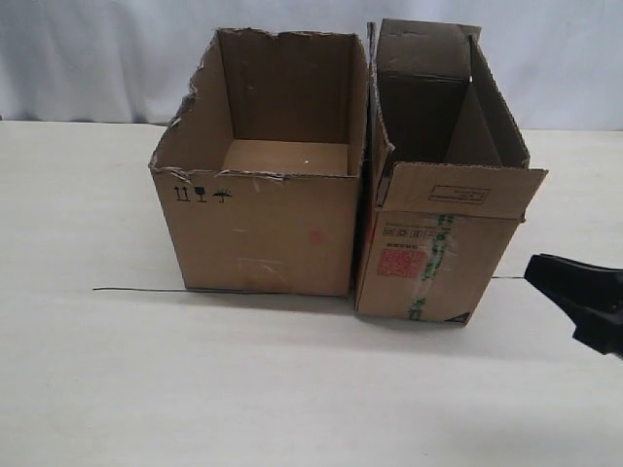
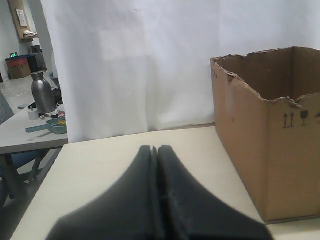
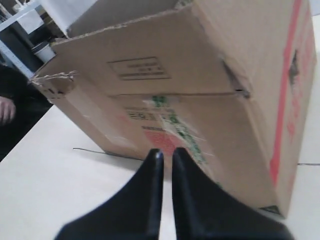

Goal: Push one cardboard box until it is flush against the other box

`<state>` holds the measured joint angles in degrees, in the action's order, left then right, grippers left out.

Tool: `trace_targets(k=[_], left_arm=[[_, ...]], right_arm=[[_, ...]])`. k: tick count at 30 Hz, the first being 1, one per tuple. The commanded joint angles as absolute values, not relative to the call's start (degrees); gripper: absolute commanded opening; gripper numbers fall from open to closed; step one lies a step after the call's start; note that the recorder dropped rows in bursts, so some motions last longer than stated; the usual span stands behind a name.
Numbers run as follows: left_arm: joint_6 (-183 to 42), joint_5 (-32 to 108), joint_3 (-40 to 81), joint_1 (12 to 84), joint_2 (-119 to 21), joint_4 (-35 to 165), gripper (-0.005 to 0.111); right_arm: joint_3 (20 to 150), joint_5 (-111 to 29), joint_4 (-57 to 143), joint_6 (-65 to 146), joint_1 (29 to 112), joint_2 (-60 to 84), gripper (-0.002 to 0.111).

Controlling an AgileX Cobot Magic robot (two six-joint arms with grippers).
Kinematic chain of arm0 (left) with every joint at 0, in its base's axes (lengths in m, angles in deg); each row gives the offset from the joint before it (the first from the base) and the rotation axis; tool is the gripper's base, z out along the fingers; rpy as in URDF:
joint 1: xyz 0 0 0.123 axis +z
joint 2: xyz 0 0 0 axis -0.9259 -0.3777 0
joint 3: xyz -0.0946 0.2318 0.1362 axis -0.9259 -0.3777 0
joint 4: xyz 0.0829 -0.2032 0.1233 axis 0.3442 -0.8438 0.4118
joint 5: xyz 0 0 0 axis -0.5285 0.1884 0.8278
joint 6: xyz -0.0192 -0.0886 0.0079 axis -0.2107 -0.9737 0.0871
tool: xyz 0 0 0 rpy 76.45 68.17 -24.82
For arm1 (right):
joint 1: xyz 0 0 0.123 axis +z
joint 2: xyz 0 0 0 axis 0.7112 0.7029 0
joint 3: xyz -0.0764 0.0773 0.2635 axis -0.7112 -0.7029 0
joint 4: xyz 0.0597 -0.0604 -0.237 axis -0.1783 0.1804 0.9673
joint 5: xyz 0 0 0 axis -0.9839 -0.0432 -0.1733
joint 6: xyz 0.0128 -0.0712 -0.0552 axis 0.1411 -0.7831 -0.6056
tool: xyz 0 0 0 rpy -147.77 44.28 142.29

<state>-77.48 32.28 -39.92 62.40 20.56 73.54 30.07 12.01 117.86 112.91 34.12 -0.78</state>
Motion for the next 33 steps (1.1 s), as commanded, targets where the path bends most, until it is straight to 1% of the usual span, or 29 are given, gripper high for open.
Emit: trace_targets(k=[1, 3, 5, 7, 13, 18, 33], left_arm=[[-77.48, 32.67, -40.09, 62.45, 20.77, 73.61, 0.0], [-77.48, 32.67, -40.09, 62.45, 20.77, 73.61, 0.0], [-77.48, 32.67, -40.09, 62.45, 20.77, 73.61, 0.0], [-77.48, 32.67, -40.09, 62.45, 20.77, 73.61, 0.0], [-77.48, 33.07, -40.09, 62.45, 20.77, 73.61, 0.0], [-77.48, 33.07, -40.09, 62.45, 20.77, 73.61, 0.0], [-77.48, 33.07, -40.09, 62.45, 20.77, 73.61, 0.0]], right_arm=[[30.36, 6.84, 110.26, 106.45, 44.08, 0.74, 0.005], [31.26, 0.45, 104.01, 102.06, 49.95, 2.23, 0.005], [32.31, -2.99, 98.99, 97.82, 54.56, 3.47, 0.005], [33.38, -4.18, 95.96, 95.28, 58.83, 5.03, 0.005], [37.23, -6.66, 86.98, 88.52, 68.05, 13.22, 0.005], [39.79, -5.5, 80.82, 82.86, 70.85, 19.74, 0.005], [47.0, -3.72, 78.17, 78.75, 70.85, 30.92, 0.005]])
